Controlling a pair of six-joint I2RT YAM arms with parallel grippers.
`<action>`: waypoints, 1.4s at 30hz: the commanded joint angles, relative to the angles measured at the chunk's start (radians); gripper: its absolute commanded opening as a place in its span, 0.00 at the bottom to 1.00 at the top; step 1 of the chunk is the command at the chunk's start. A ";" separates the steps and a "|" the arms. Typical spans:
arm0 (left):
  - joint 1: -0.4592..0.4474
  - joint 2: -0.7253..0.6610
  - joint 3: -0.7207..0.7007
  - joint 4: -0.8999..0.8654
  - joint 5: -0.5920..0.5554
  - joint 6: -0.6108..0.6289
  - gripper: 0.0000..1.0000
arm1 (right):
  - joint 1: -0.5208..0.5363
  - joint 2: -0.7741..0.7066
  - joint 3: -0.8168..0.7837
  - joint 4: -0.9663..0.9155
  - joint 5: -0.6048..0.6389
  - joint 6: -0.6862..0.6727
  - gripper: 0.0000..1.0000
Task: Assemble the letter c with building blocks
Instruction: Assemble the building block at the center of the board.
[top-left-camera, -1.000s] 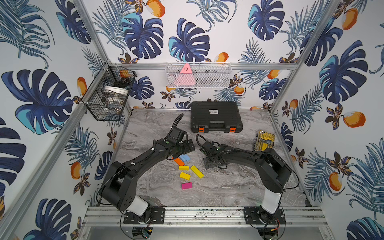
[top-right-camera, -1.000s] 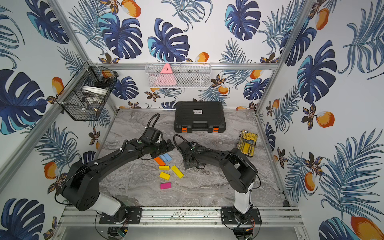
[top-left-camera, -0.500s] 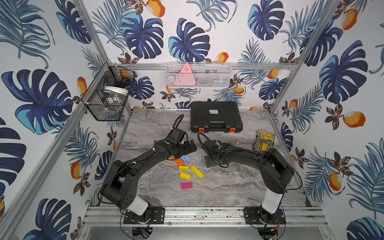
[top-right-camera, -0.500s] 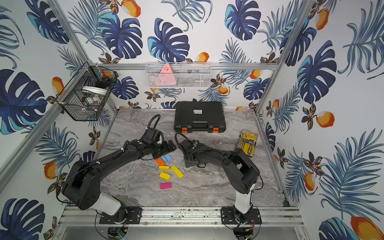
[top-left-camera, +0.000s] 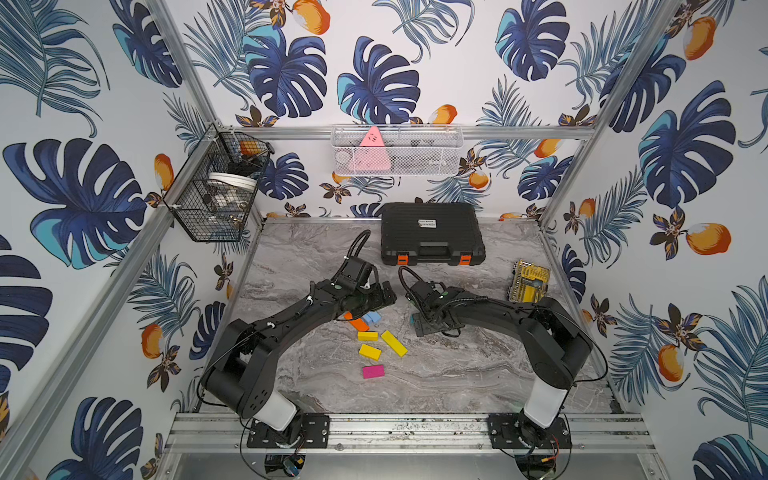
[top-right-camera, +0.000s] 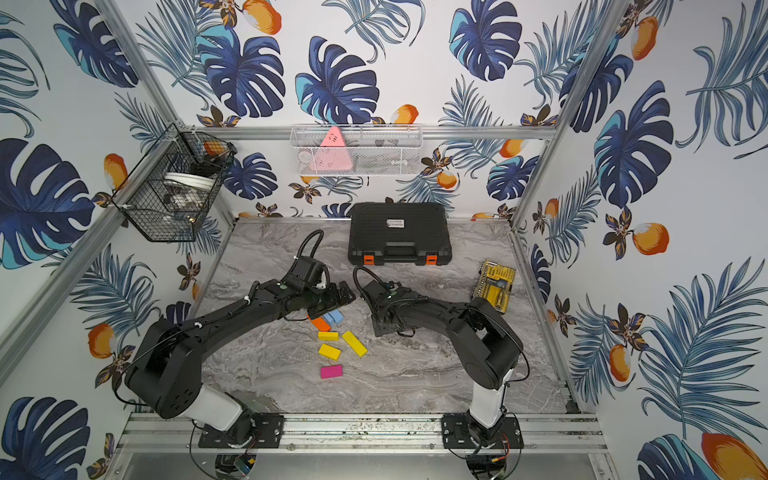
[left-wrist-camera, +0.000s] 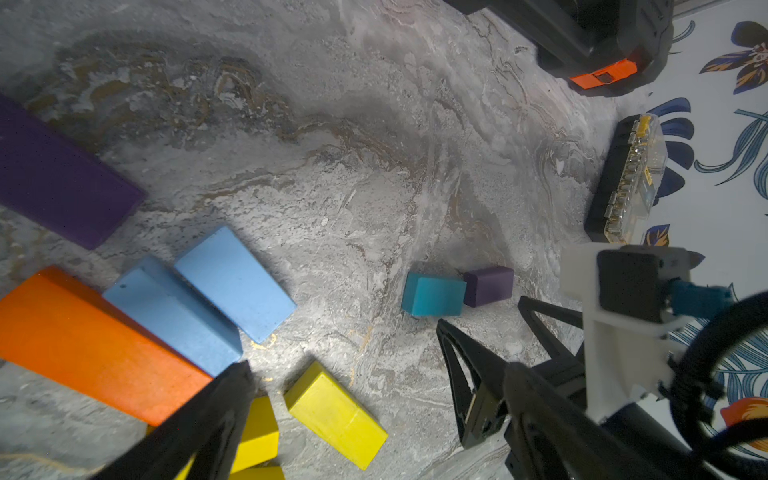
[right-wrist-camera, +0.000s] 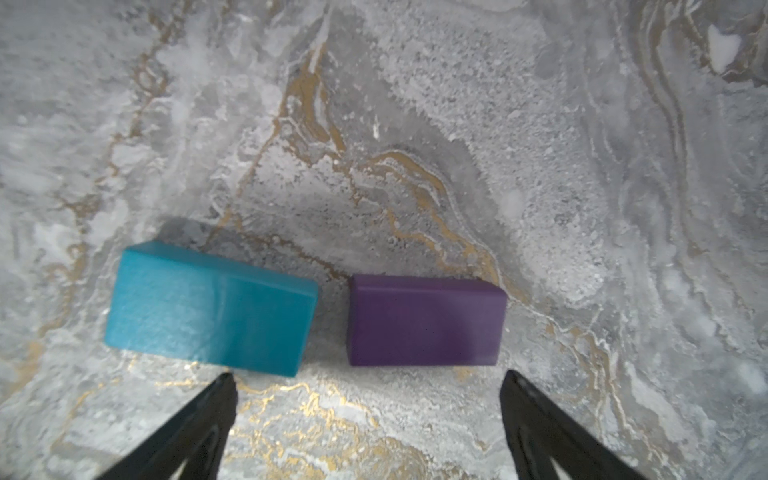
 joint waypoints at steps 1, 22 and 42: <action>-0.003 0.001 0.003 0.018 -0.001 0.005 0.99 | -0.013 0.000 -0.001 0.002 0.008 -0.003 1.00; -0.053 0.052 0.019 0.050 0.024 0.007 0.99 | -0.128 -0.142 -0.057 -0.012 -0.156 0.026 1.00; -0.164 0.178 0.057 0.130 -0.016 -0.091 0.99 | -0.445 -0.294 -0.197 0.075 -0.457 0.072 0.98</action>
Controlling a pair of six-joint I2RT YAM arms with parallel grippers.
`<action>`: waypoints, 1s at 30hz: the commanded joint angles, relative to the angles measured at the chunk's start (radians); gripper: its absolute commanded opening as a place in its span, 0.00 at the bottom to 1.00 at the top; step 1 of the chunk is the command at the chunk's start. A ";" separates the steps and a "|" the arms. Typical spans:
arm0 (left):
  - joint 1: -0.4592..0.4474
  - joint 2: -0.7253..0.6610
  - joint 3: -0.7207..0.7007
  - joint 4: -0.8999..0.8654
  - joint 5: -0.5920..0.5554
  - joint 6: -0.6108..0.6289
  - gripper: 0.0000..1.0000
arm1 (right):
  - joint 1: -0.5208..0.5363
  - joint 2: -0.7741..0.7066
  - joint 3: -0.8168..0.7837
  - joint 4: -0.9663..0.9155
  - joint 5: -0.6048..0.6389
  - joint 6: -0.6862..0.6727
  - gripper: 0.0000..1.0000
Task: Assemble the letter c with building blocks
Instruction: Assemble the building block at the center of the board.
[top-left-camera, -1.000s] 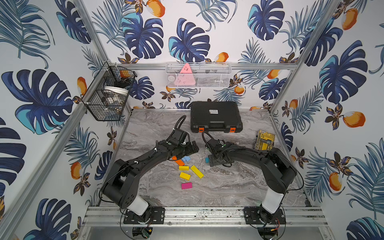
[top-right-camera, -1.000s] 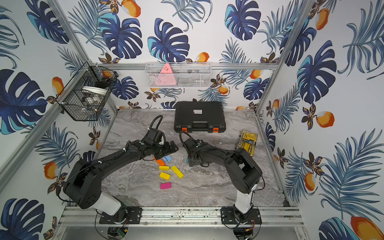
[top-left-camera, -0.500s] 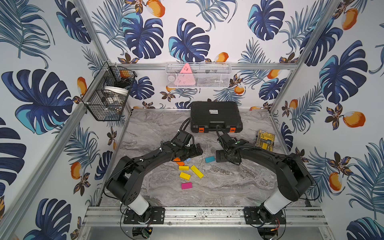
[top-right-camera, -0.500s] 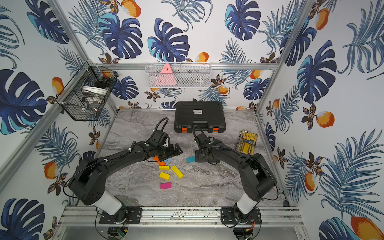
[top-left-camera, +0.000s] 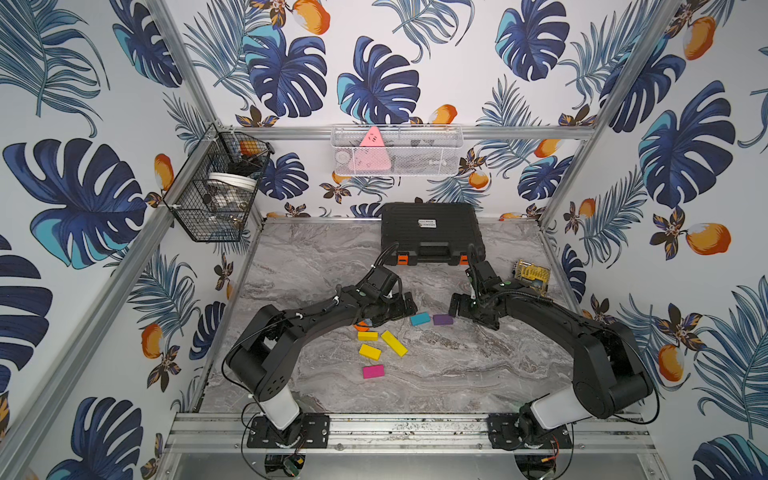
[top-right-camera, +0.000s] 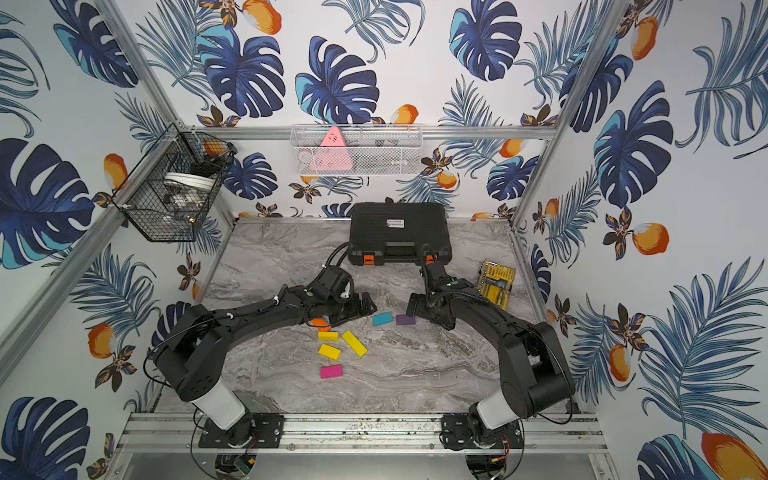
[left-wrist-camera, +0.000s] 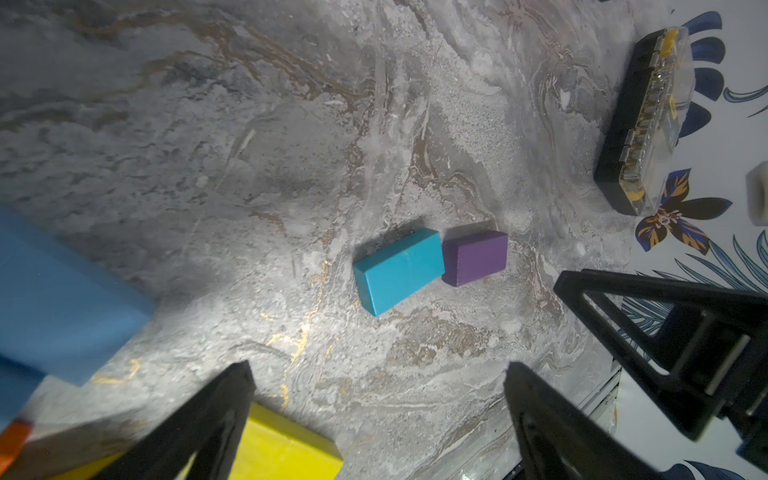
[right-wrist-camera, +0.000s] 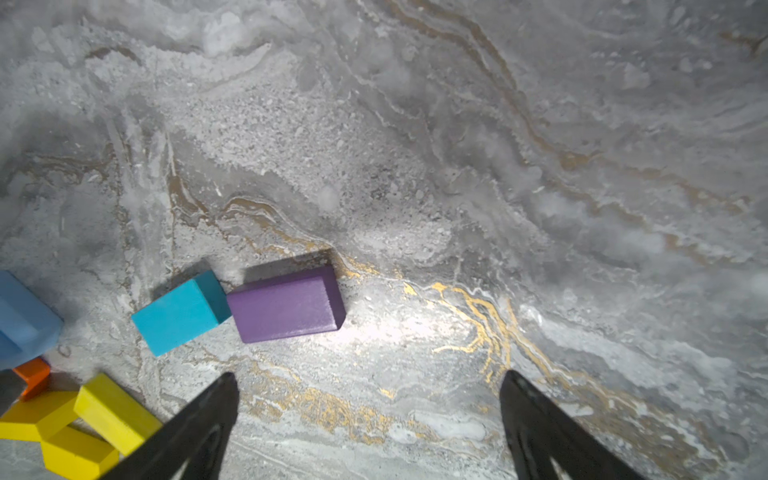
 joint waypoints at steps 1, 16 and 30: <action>-0.014 0.032 0.025 0.029 -0.013 -0.029 0.99 | -0.039 -0.006 -0.021 0.040 -0.061 0.018 0.98; -0.030 0.133 0.090 0.059 0.022 -0.026 0.99 | -0.103 0.042 -0.075 0.171 -0.257 0.050 0.75; -0.037 0.203 0.132 0.091 0.052 -0.037 0.99 | -0.103 0.060 -0.082 0.181 -0.275 0.048 0.63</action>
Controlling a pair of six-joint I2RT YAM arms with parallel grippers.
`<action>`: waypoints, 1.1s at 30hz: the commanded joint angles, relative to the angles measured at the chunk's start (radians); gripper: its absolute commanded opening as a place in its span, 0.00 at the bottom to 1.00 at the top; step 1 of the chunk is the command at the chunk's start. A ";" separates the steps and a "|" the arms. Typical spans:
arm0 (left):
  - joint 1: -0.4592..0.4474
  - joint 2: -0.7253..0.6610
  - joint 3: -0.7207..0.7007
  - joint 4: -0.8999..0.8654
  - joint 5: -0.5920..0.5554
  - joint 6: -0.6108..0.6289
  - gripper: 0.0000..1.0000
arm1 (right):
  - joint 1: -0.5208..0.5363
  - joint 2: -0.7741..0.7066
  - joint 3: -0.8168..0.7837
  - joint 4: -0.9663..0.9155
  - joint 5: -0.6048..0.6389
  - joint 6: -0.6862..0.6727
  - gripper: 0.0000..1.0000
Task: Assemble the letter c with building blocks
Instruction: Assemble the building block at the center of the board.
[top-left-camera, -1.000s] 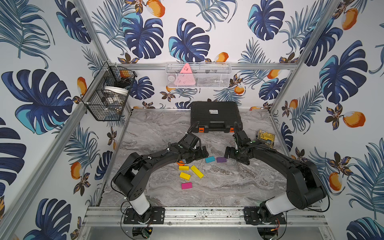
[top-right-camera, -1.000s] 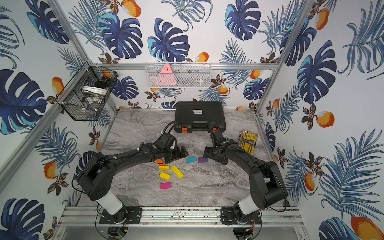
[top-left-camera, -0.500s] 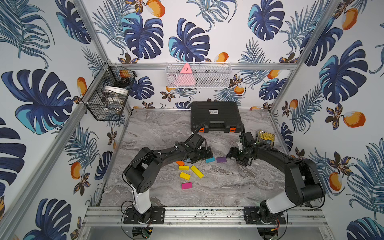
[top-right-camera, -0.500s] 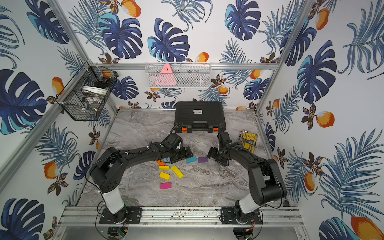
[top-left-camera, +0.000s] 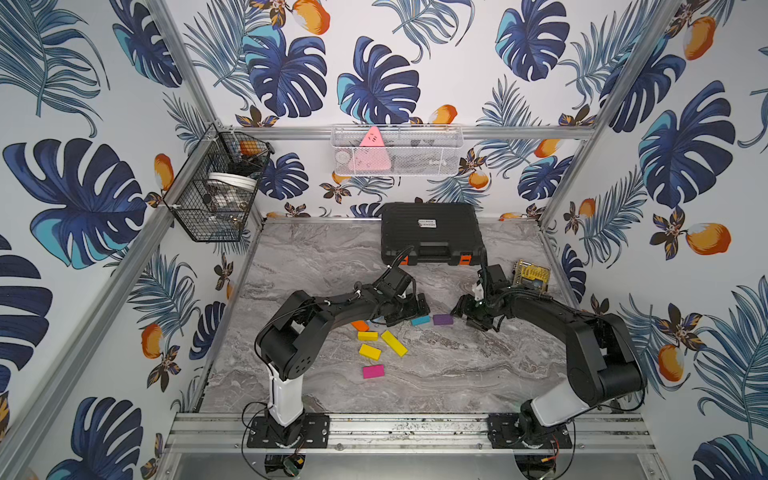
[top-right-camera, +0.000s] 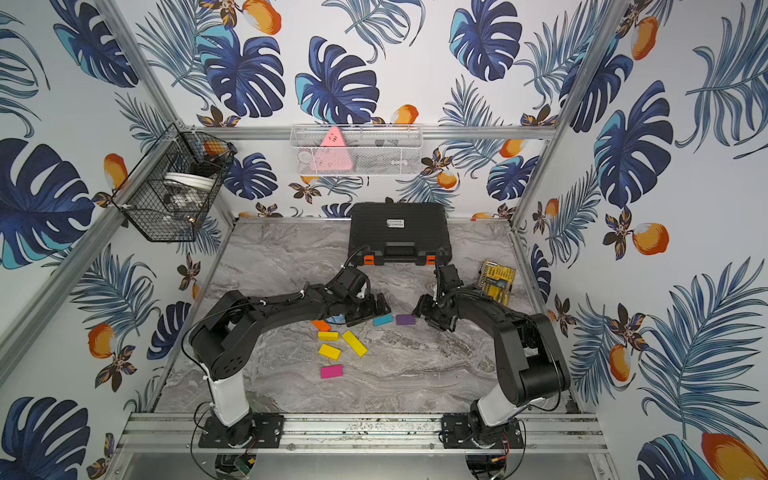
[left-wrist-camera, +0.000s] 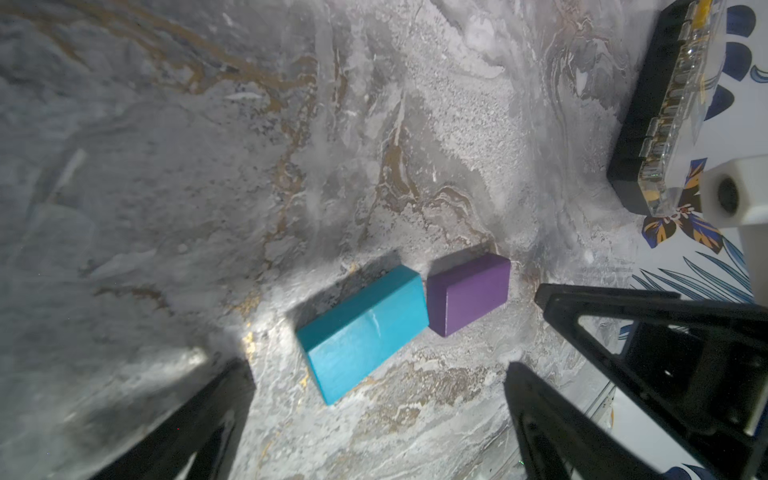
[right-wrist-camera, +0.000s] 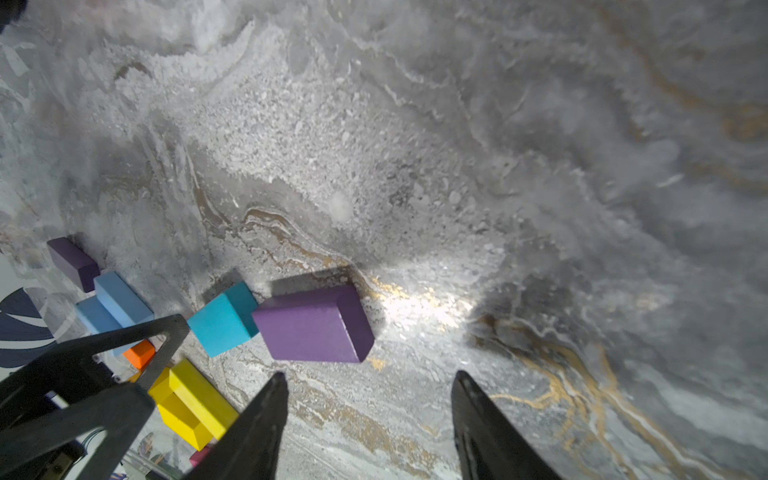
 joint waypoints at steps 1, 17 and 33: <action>-0.001 0.015 0.021 0.018 0.007 -0.014 0.99 | -0.001 0.002 -0.003 0.018 -0.009 0.003 0.62; -0.009 0.068 0.073 0.034 0.032 -0.015 0.99 | 0.000 0.019 -0.011 0.040 -0.026 0.003 0.57; -0.015 0.097 0.104 0.040 0.038 -0.017 0.99 | -0.001 0.033 -0.011 0.053 -0.039 0.001 0.55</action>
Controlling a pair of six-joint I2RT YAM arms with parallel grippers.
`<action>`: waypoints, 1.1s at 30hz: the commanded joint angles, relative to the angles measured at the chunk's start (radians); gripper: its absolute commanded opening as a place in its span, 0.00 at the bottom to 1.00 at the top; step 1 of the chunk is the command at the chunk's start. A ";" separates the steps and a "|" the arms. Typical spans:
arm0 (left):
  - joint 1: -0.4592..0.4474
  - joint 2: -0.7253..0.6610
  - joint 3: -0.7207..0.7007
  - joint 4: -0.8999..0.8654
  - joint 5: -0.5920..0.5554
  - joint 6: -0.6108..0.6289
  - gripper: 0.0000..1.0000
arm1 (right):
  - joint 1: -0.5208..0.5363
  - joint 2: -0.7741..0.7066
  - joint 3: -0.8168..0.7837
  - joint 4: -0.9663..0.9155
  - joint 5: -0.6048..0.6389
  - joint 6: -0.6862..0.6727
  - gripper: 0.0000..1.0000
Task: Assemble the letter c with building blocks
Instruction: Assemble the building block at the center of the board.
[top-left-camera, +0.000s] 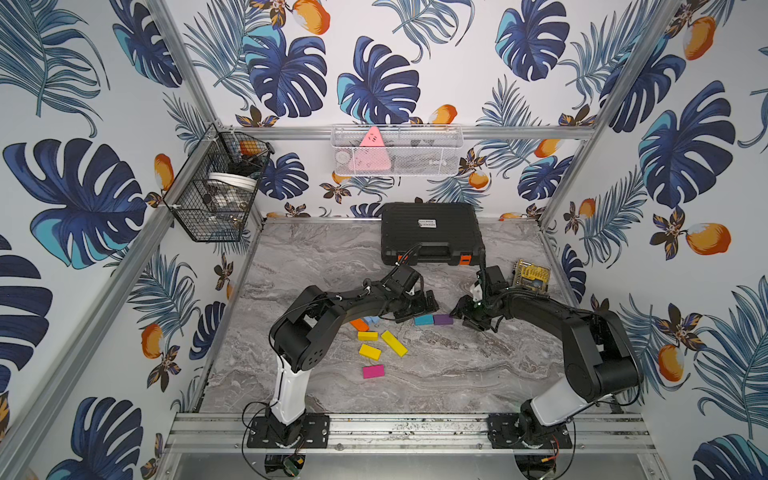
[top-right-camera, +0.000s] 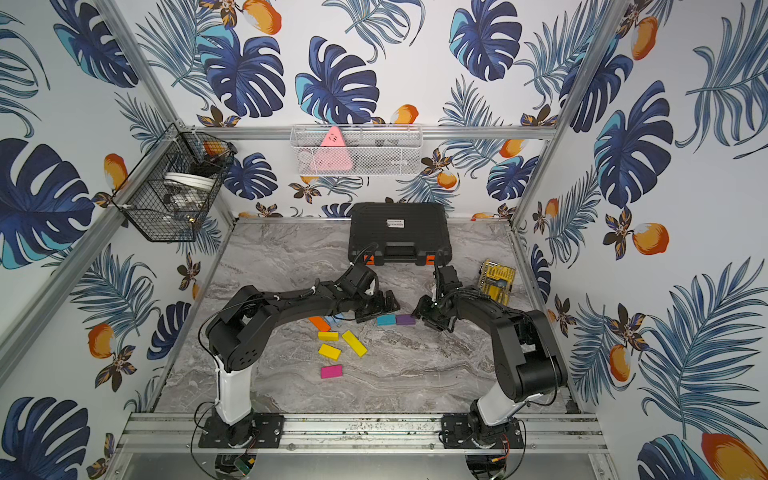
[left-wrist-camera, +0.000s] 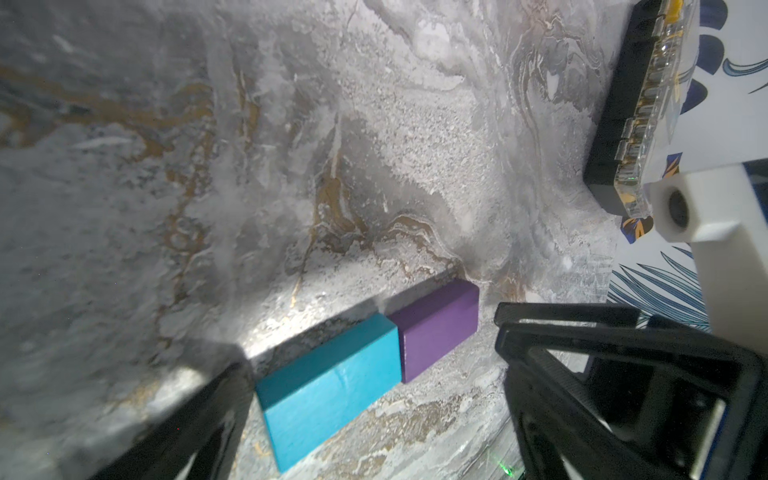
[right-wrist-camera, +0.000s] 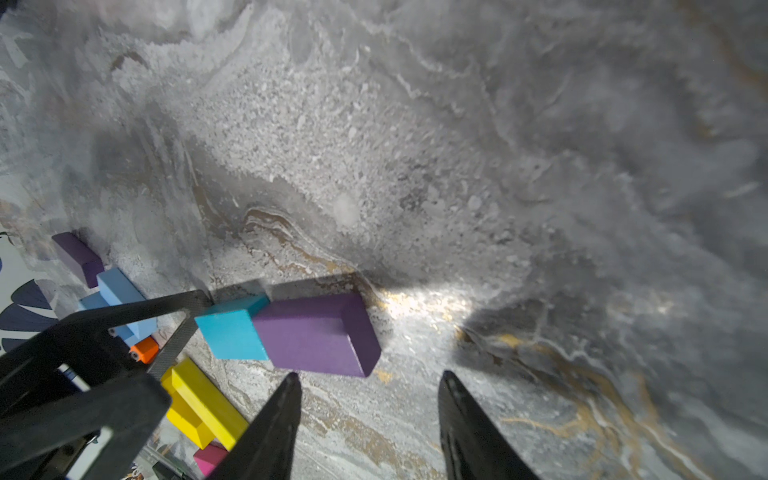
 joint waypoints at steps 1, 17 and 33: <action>-0.003 0.006 0.011 0.009 0.003 -0.012 0.99 | -0.001 0.002 -0.001 0.012 -0.006 0.002 0.55; -0.003 0.024 0.028 0.006 0.005 -0.008 0.99 | -0.001 0.012 -0.001 0.021 -0.010 0.003 0.55; -0.004 0.035 0.040 0.011 0.009 -0.011 0.99 | 0.000 0.008 -0.001 0.018 -0.004 0.003 0.55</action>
